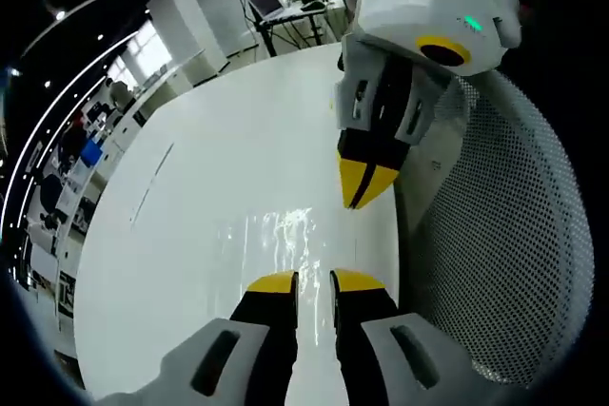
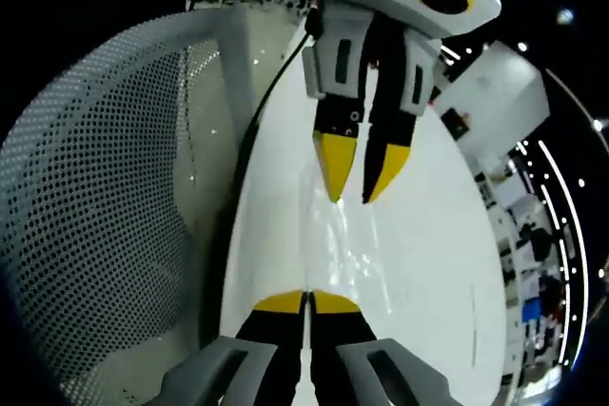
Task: Open the resealable bag by pulling the two sides of the seal apart until the entire bag opening is separated and visibly accessible.
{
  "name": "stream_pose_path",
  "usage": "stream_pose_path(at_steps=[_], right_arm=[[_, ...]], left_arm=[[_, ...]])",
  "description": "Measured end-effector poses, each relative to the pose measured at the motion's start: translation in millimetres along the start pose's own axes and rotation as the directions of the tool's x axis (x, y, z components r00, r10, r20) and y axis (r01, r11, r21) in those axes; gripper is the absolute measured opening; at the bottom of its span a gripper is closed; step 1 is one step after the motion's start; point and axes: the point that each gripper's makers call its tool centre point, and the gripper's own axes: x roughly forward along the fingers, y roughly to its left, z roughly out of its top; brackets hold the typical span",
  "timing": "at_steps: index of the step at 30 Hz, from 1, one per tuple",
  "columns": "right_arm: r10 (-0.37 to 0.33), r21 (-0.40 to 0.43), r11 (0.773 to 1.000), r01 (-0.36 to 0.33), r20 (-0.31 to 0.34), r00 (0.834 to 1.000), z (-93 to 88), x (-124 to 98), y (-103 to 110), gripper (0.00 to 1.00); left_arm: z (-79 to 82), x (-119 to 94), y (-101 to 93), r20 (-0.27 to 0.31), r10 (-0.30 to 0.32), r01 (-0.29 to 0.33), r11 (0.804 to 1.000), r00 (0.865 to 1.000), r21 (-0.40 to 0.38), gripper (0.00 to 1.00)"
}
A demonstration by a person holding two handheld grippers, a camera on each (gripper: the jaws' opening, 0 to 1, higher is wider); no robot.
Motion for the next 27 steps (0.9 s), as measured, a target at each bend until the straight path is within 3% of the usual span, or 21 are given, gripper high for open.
stream_pose_path(at_steps=[19,27], right_arm=[[-0.013,-0.018,1.000,0.014,0.029,0.999,12.4,0.3,-5.9,0.00],[-0.032,0.017,0.999,0.032,0.025,0.999,13.2,1.0,-8.5,0.00]], left_arm=[[-21.2,25.2,-10.0,-0.080,-0.073,0.068,0.996,0.994,-0.062,0.03],[-21.2,24.3,-7.5,-0.062,-0.060,0.053,0.992,0.996,-0.112,0.00]])
